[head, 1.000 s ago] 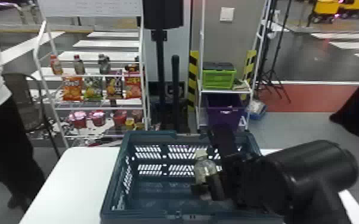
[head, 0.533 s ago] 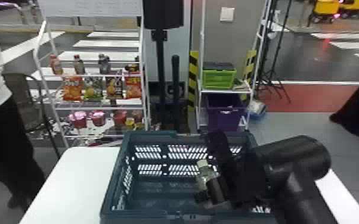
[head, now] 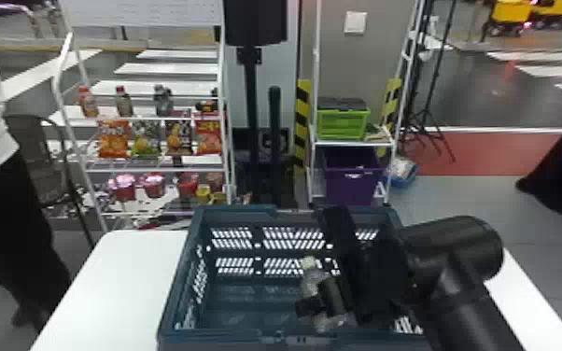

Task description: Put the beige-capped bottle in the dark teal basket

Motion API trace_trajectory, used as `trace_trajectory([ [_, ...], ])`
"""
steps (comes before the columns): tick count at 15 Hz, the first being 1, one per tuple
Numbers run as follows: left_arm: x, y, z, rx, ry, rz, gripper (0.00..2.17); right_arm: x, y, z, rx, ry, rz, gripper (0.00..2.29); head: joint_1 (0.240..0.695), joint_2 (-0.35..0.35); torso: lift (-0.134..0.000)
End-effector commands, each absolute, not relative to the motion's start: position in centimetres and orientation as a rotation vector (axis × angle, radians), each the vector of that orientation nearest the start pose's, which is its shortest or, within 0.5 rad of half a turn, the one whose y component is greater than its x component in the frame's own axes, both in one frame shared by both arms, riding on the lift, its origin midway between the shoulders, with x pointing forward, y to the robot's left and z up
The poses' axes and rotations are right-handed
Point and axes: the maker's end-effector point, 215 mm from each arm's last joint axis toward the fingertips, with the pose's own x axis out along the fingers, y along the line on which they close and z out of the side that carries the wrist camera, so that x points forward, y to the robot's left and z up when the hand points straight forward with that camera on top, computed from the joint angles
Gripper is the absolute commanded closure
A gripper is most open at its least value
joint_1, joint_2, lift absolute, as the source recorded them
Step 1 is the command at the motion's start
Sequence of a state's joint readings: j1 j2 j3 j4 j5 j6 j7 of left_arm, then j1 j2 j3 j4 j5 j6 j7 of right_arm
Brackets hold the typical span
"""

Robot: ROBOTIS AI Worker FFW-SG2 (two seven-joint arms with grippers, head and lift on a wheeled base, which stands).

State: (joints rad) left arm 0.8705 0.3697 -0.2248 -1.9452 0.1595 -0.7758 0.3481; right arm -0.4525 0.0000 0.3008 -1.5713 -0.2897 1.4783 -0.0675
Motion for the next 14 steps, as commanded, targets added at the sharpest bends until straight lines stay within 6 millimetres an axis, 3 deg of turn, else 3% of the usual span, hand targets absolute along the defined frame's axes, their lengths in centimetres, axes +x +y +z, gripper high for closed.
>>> trace_trajectory([
  [1, 28.2, 23.5, -32.1, -0.150, -0.187, 0.016, 0.16, 53.4, -6.2, -44.5, -0.116, 1.048, 0.367, 0.05, 0.499, 0.000, 0.000],
  [7, 28.0, 23.6, -32.0, -0.154, -0.189, 0.020, 0.16, 53.8, -5.9, -43.8, -0.104, 1.011, 0.371, 0.07, 0.499, 0.000, 0.000],
  [9, 28.0, 23.7, -32.0, -0.155, -0.190, 0.022, 0.16, 54.6, -5.0, -41.9, -0.096, 0.941, 0.383, 0.07, 0.499, 0.000, 0.000],
  [13, 28.0, 23.6, -31.9, -0.156, -0.192, 0.020, 0.16, 53.3, -4.4, -39.4, -0.079, 0.854, 0.395, 0.07, 0.499, 0.000, 0.000],
  [14, 28.0, 23.7, -32.0, -0.155, -0.190, 0.020, 0.16, 53.6, -4.5, -38.0, -0.070, 0.784, 0.387, 0.07, 0.499, 0.000, 0.000],
])
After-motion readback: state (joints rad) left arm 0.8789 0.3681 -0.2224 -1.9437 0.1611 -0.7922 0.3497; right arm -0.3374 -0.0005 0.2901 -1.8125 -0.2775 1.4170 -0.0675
